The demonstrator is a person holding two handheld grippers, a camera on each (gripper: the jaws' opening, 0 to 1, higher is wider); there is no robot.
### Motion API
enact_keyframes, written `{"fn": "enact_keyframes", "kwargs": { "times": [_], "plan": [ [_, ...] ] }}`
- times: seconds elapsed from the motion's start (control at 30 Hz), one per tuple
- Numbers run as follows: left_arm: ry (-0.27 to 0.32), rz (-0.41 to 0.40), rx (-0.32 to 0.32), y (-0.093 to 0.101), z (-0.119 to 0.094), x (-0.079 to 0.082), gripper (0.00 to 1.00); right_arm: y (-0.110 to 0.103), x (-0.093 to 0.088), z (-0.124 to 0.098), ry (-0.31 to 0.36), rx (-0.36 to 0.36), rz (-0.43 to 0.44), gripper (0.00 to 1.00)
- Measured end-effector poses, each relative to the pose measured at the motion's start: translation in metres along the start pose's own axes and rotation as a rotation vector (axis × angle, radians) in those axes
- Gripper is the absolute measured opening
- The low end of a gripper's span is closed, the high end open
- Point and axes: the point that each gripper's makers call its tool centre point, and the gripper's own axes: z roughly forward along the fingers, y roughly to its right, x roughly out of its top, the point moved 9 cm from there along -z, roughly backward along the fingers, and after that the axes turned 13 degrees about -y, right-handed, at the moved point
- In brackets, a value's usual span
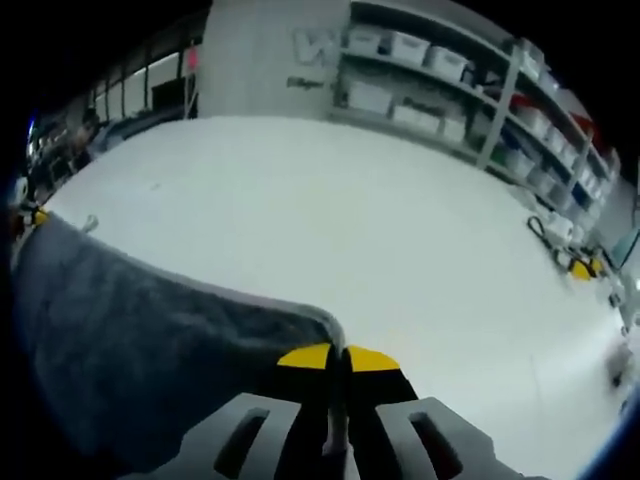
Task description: Open the folded towel by lifting each exposed corner and separating the folded layers until the towel lies flat within the target outline without major curled edges
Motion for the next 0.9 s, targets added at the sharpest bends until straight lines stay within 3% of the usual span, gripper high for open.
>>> {"fn": "enact_keyframes", "kwargs": {
  "times": [0.57, 0.9],
  "plan": [
    [0.051, -0.052, 0.008, -0.023, 0.007, 0.004, 0.04, -0.008, 0.01, 0.007, 0.04, 0.001, -0.018, 0.0],
    [0.123, -0.063, -0.068, -0.034, 0.01, 0.0, 0.03, -0.01, 0.018, 0.014, 0.065, -0.008, -0.022, 0.0]
  ]
}}
